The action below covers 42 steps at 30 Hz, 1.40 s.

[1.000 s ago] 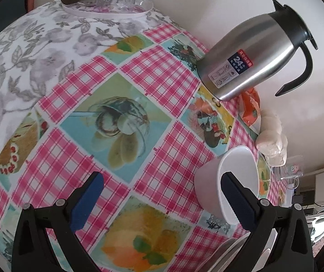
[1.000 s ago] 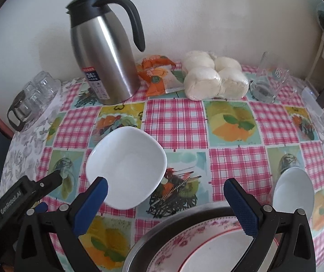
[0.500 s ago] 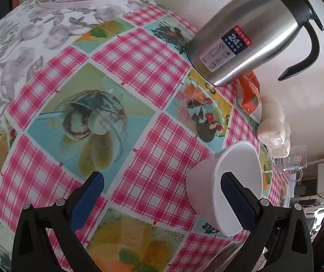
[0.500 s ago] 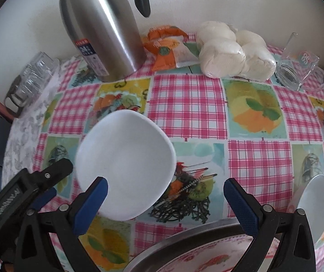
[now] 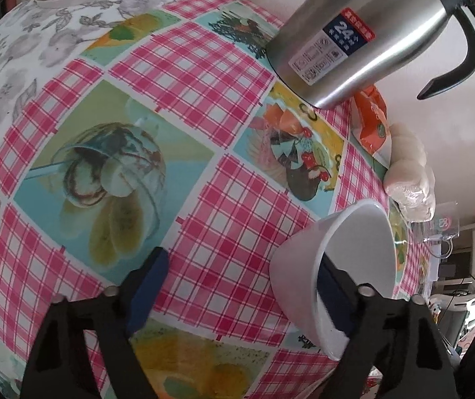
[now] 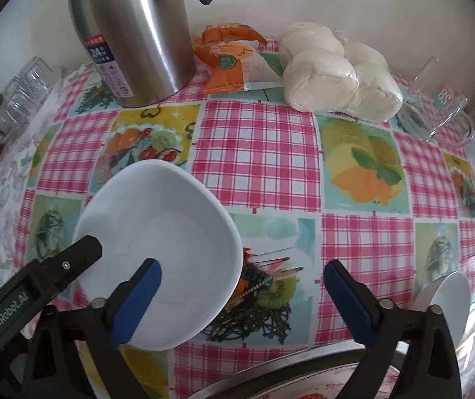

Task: Organize plates and bowls
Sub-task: 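Close both tools together on the white square bowl's rim, then lift the white square bowl with both tools over the steel basin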

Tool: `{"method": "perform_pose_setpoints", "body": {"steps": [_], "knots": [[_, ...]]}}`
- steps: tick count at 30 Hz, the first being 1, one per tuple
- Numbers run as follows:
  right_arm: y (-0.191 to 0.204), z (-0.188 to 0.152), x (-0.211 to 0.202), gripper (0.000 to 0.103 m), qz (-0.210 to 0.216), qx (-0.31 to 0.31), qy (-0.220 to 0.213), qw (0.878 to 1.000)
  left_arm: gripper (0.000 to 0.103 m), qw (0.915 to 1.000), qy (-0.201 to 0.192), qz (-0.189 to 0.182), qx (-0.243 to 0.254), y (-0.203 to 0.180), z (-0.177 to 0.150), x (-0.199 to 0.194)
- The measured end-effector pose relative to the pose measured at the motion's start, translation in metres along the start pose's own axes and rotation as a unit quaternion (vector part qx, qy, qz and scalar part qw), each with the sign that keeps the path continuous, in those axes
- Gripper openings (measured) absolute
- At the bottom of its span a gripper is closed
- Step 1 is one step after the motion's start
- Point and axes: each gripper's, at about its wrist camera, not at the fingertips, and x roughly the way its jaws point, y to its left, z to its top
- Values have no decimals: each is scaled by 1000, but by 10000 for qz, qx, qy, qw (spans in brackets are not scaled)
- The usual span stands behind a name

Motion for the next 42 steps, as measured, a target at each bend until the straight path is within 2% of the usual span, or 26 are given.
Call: {"method": "perform_pose_setpoints", "body": {"steps": [5, 8, 11, 15, 20, 31, 42], "knots": [[2, 2, 4, 76, -176, -13, 91, 9998, 65, 9999, 57, -122, 76, -6, 0, 3], [5, 3, 6, 63, -235, -97, 96, 9996, 55, 9996, 105, -267, 75, -10, -1, 7], [6, 3, 6, 45, -183, -122, 100, 9997, 43, 9990, 133, -433, 64, -12, -2, 8], [7, 2, 4, 34, -75, -101, 45, 9999, 20, 9975, 173, -688, 58, -16, -5, 6], [9, -2, -2, 26, 57, -109, -26, 9999, 20, 9974, 187, -686, 70, -19, -8, 6], [7, -16, -19, 26, 307, -4, -131, 9994, 20, 9968, 157, -778, 132, -14, -17, -16], [-18, -38, -82, 26, 684, 276, -804, 9940, 21, 9926, -300, -954, 690, -47, -40, -76]]}}
